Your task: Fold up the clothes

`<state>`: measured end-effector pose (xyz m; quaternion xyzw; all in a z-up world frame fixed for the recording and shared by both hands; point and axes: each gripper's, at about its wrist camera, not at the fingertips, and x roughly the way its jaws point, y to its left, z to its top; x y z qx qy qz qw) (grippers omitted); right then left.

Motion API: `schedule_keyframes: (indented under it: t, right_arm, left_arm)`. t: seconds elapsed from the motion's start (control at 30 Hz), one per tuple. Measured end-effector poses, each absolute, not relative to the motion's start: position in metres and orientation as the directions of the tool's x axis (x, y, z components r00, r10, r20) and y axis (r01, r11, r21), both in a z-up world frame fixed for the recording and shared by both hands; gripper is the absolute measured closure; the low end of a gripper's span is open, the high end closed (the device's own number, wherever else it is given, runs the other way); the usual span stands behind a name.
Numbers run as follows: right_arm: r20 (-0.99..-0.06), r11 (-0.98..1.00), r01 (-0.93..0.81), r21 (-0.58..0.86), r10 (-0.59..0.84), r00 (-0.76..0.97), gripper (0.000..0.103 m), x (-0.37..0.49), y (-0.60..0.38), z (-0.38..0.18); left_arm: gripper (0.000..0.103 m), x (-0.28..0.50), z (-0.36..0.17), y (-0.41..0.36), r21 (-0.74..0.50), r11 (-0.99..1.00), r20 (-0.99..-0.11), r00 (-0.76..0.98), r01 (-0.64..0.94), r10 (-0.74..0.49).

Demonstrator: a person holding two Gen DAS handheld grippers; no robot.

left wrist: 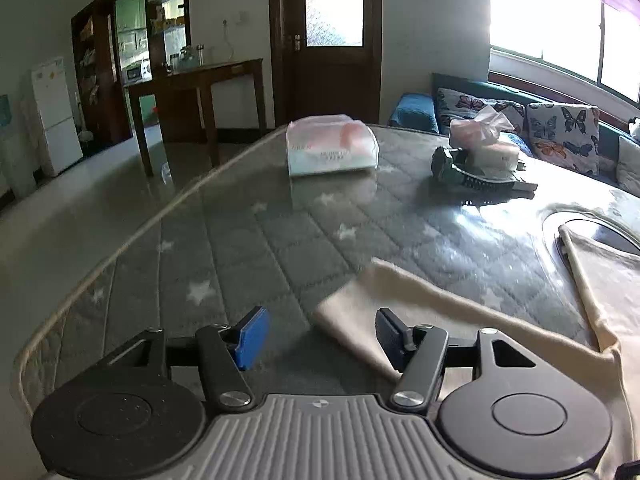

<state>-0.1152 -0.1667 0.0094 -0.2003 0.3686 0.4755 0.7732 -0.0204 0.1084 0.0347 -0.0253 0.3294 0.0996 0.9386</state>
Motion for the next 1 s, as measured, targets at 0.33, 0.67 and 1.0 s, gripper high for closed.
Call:
schedule_keyframes:
  t: [0.33, 0.67, 1.0]
  right_arm:
    - [-0.733, 0.563, -0.826, 0.029, 0.574, 0.366, 0.048, -0.11, -0.188, 0.026]
    - [-0.72, 0.621, -0.783, 0.024, 0.554, 0.417, 0.048, -0.117, -0.21, 0.035]
    - [-0.679, 0.691, -0.721, 0.05, 0.553, 0.483, 0.048, -0.108, -0.239, 0.048]
  left_arm:
    - [0.035, -0.013, 0.023, 0.109, -0.015, 0.969, -0.644, 0.744, -0.248, 0.181]
    - [0.083, -0.004, 0.018, 0.109, -0.051, 0.964, -0.645, 0.746, -0.259, 0.166]
    - [0.098, -0.022, 0.058, 0.086, -0.11, 0.983, -0.541, 0.839, -0.144, 0.062]
